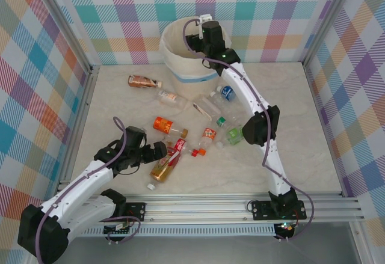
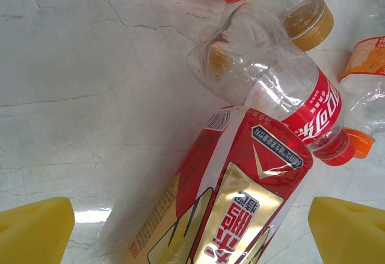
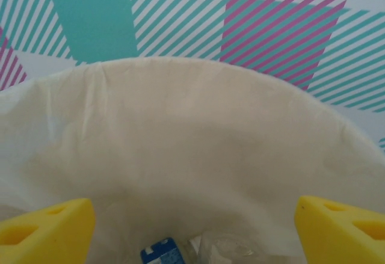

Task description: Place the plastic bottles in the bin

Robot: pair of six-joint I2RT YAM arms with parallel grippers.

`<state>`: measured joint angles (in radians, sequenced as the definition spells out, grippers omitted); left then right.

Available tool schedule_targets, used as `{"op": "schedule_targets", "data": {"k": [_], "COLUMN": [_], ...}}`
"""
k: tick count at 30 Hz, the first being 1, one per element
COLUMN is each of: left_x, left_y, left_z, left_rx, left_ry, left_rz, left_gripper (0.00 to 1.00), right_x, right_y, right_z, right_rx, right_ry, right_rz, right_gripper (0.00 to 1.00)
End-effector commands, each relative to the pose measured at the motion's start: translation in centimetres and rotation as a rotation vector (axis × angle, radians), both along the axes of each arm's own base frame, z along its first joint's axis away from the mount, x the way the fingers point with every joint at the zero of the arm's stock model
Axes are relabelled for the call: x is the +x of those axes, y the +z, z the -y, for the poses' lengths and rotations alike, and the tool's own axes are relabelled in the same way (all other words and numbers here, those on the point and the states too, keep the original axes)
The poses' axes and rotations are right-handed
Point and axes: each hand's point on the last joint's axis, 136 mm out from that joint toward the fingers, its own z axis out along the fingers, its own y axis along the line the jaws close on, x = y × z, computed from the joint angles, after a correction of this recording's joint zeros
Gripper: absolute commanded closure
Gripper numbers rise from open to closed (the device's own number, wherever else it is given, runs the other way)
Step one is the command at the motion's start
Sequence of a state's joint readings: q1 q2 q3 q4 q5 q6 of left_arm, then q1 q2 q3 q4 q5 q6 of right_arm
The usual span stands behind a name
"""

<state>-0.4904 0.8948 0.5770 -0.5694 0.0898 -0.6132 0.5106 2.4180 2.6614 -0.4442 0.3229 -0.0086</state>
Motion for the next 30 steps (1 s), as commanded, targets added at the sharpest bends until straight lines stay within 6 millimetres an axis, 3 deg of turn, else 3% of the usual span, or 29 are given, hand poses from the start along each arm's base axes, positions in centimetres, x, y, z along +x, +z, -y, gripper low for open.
{"op": "schedule_targets", "data": {"k": [1, 8, 16, 22, 26, 30], "left_x": [-0.4, -0.8, -0.5, -0.6, -1.6, -3.2], "left_y": [-0.1, 0.0, -0.1, -0.5, -1.4, -2.4], "left_z": [0.6, 1.2, 2.0, 1.2, 1.9, 3.1], "left_rx": [-0.013, -0.057, -0.106, -0.052, -0.052, -0.049], "left_ry": [-0.040, -0.058, -0.054, -0.050, -0.088, -0.160], "left_rz": [0.008, 0.014, 0.014, 0.015, -0.032, -0.097], "left_gripper": [0.00, 0.00, 0.00, 0.00, 0.00, 0.00], "right_x": [-4.4, -9.2, -14.4, -19.9, -23.5, -26.6], "right_y": [6.8, 8.5, 7.6, 5.2, 2.5, 1.3], "right_z": [0.4, 0.2, 1.3, 2.9, 4.5, 4.8], "right_rx": [0.096, 0.154, 0.228, 0.200, 0.210, 0.291], "right_ry": [0.089, 0.200, 0.266, 0.341, 0.346, 0.397], "right_rz": [0.022, -0.024, -0.071, -0.166, -0.231, -0.273], "right_gripper": [0.11, 0.07, 0.00, 0.00, 0.00, 0.00]}}
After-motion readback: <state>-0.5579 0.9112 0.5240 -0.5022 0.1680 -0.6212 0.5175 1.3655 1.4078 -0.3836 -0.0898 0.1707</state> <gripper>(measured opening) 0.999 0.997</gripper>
